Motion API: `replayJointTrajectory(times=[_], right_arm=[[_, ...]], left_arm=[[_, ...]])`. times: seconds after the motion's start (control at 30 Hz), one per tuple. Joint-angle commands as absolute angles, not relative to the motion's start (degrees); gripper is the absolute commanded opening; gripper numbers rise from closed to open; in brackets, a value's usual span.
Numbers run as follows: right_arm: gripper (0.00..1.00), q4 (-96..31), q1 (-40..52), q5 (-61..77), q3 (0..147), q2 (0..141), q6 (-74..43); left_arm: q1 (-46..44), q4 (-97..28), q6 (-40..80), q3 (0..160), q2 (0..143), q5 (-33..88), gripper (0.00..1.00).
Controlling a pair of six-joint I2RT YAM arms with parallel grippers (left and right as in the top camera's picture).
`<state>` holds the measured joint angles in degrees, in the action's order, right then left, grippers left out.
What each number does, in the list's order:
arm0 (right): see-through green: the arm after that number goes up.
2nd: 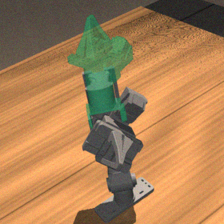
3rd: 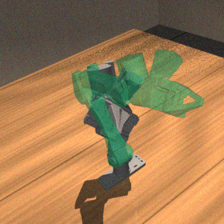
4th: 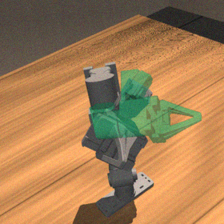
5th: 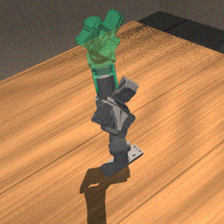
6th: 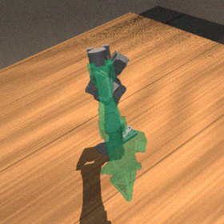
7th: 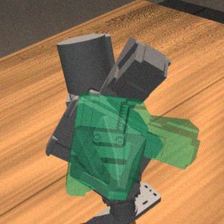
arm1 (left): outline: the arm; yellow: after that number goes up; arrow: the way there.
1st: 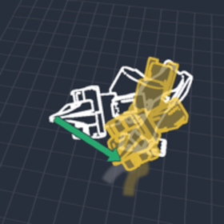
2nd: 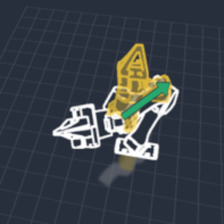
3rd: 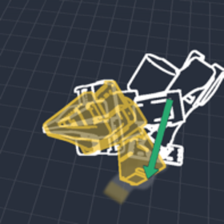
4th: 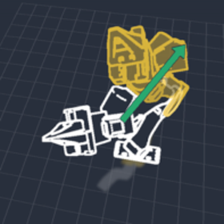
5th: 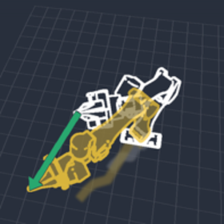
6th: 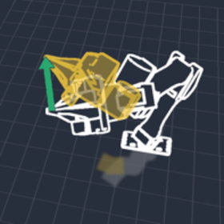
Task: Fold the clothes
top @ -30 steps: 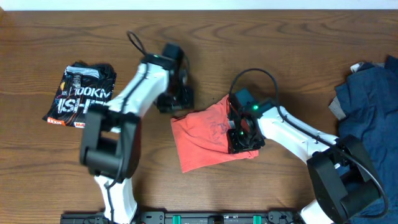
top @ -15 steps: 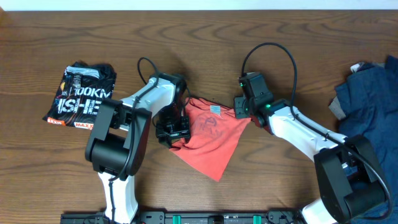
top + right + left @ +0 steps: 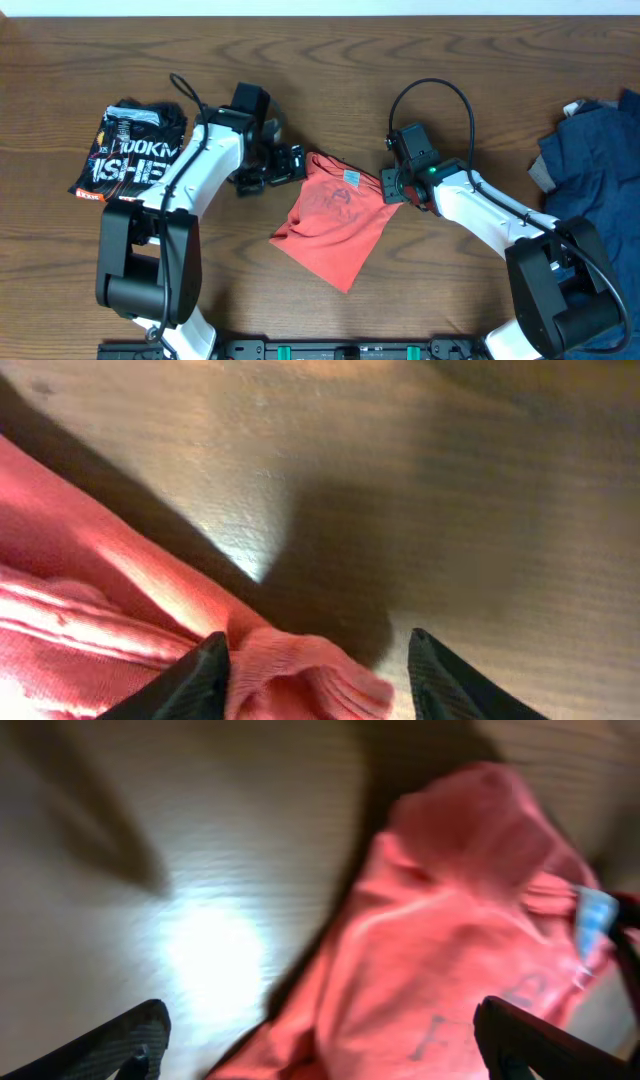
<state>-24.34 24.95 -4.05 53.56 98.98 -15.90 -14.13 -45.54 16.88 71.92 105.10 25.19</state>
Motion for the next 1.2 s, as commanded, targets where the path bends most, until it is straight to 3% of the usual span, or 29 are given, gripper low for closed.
replayJointTrajectory(times=[0.0, 0.2, 0.5, 0.57, 0.63, 0.67, 0.7, 0.73, 0.97, 1.17], right_arm=[[0.59, -26.9, 24.8, -11.0, 54.1, 97.1, -17.3], [0.68, -28.9, 23.5, -13.3, 54.4, 87.2, -17.1], [0.69, -33.0, 21.0, -13.3, 54.4, 79.0, -17.1], [0.69, -34.2, 21.0, -13.3, 54.4, 79.0, -17.1], [0.69, -35.3, 21.0, -13.3, 54.4, 79.0, -17.1], [0.69, -35.7, 21.0, -13.3, 54.4, 79.0, -17.1], [0.69, -35.9, 21.0, -13.3, 54.4, 79.0, -17.1], [0.69, -36.1, 21.1, -13.3, 54.4, 79.0, -17.1], [0.69, -38.8, 21.0, -13.4, 54.4, 78.7, -17.1], [0.67, -40.1, 21.0, -13.5, 54.4, 78.4, -17.1]], left_arm=[[-14.5, -44.2, 9.0, 71.9, 107.7, 31.3, 0.98], [-14.6, -40.1, 1.9, 71.8, 112.6, 40.2, 0.98], [-18.7, -38.0, -2.0, 71.8, 118.4, 45.0, 0.99], [-20.2, -37.6, -2.0, 71.8, 119.2, 45.0, 0.84], [-21.4, -37.3, -2.0, 71.8, 119.5, 45.0, 0.62], [-21.9, -37.0, -1.9, 71.8, 119.5, 44.6, 0.45], [-22.2, -36.7, -1.9, 71.9, 119.5, 43.8, 0.19], [-22.3, -36.1, -1.9, 71.9, 119.3, 42.7, 0.06], [-16.8, -37.9, 1.6, 78.8, 116.2, 30.3, 0.06], [-3.8, -38.2, 6.3, 86.5, 109.4, 24.6, 0.06]])
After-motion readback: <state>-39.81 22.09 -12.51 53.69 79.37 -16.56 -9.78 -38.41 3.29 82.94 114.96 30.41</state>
